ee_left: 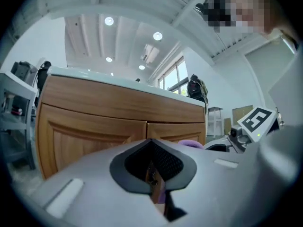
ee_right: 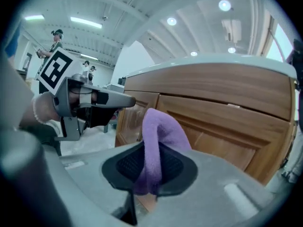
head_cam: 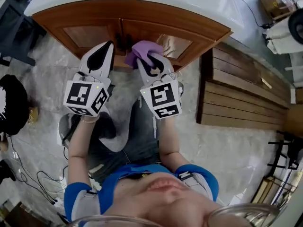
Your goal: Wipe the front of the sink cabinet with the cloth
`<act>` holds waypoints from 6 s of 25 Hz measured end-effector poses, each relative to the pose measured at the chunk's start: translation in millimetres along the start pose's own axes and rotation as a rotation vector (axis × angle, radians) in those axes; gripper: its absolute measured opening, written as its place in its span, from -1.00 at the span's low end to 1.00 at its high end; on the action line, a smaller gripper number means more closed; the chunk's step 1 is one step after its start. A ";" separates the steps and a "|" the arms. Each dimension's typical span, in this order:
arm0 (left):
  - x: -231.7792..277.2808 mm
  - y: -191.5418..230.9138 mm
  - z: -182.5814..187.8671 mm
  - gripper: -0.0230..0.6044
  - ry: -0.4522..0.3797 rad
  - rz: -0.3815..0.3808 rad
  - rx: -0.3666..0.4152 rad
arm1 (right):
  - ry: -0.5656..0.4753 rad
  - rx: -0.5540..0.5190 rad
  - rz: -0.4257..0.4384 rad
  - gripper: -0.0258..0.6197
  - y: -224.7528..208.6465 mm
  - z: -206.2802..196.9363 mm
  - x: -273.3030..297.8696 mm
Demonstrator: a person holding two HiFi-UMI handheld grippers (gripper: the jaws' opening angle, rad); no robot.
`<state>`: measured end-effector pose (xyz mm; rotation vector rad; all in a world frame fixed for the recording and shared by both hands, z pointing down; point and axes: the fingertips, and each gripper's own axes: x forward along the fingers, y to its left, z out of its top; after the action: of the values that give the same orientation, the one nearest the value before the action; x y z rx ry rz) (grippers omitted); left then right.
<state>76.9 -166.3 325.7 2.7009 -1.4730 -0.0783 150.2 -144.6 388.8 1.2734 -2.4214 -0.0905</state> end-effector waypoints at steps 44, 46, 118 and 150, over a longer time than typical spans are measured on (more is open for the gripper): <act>24.1 -4.4 -26.2 -0.93 -0.018 -0.186 0.041 | -0.125 -0.255 -0.224 -0.73 -22.9 74.8 27.6; 26.2 -9.5 -30.2 -0.93 -0.010 -0.205 0.050 | -0.127 -0.247 -0.239 -0.73 -29.8 72.1 21.5; 34.5 -58.2 -53.3 -0.93 0.041 -0.354 0.072 | 0.006 -0.111 -0.472 -0.73 -127.6 -34.4 -60.6; 19.0 -31.3 -47.2 -0.93 0.028 -0.280 0.078 | -0.085 -0.232 -0.184 -0.73 -20.9 11.8 48.1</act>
<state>117.0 -163.8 369.9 2.9400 -1.1034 0.0039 137.7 -196.8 388.3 1.4031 -2.2764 -0.4723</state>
